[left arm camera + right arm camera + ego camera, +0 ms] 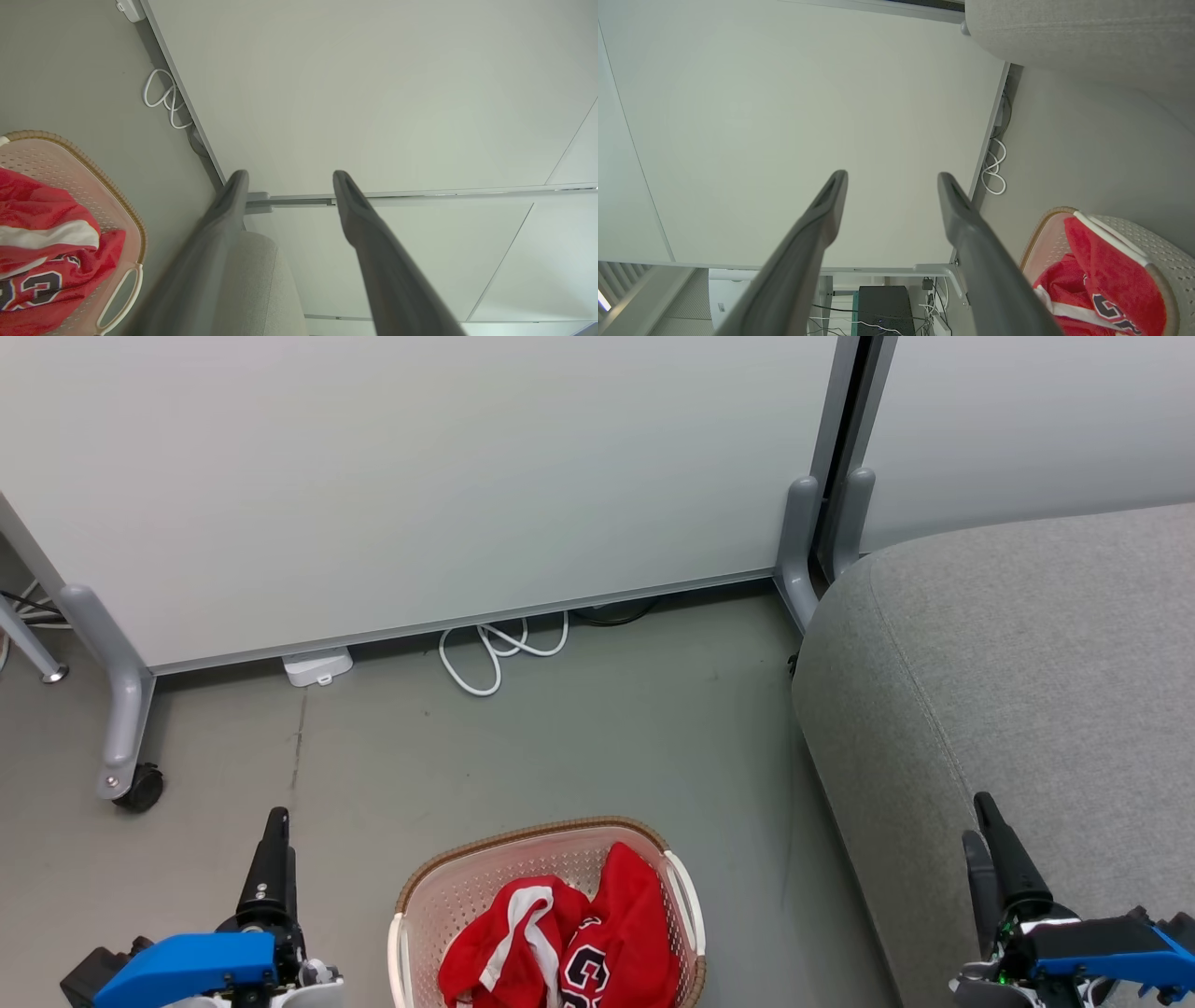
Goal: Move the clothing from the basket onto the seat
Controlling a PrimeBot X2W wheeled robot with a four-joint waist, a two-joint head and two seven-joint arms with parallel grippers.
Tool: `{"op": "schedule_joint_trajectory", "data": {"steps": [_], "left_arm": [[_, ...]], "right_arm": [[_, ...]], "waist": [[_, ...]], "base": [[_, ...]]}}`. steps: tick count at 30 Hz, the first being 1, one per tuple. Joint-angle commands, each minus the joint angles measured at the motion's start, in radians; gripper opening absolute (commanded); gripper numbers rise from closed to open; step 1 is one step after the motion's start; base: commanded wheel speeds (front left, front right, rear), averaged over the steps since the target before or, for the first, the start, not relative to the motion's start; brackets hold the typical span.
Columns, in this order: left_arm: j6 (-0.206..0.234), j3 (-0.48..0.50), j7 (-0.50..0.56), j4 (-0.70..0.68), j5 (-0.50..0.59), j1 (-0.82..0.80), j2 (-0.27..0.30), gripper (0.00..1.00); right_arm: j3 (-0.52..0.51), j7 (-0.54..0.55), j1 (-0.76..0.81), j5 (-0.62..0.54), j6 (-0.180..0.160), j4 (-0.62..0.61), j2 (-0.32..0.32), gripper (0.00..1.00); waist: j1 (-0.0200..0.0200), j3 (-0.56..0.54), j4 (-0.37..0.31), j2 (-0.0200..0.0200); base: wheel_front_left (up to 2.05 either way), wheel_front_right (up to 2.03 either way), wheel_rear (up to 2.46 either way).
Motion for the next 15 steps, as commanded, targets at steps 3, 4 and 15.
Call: {"op": "schedule_joint_trajectory", "data": {"steps": [3, 4, 15], "left_arm": [[0.014, -0.017, -0.024, -0.033, 0.115, -0.031, 0.008, 1.0], [0.017, -0.022, -0.029, -0.035, 0.14, -0.03, 0.008, 1.0], [0.046, -0.065, -0.075, -0.047, 0.409, -0.034, 0.021, 1.0]], "right_arm": [[0.006, -0.025, -0.036, -0.11, 0.001, -0.014, -0.005, 1.0], [0.008, -0.029, -0.037, -0.135, 0.001, -0.015, -0.005, 1.0], [0.031, -0.075, -0.052, -0.418, 0.001, -0.013, -0.006, 1.0]], "waist": [[0.0, 0.002, 0.001, -0.0001], [0.0, 0.002, 0.001, -0.0001], [0.0, 0.007, 0.004, -0.0001]], "base": [[0.0, 0.0, 0.0], [0.0, 0.0, 0.0], [0.0, 0.0, 0.0]]}}
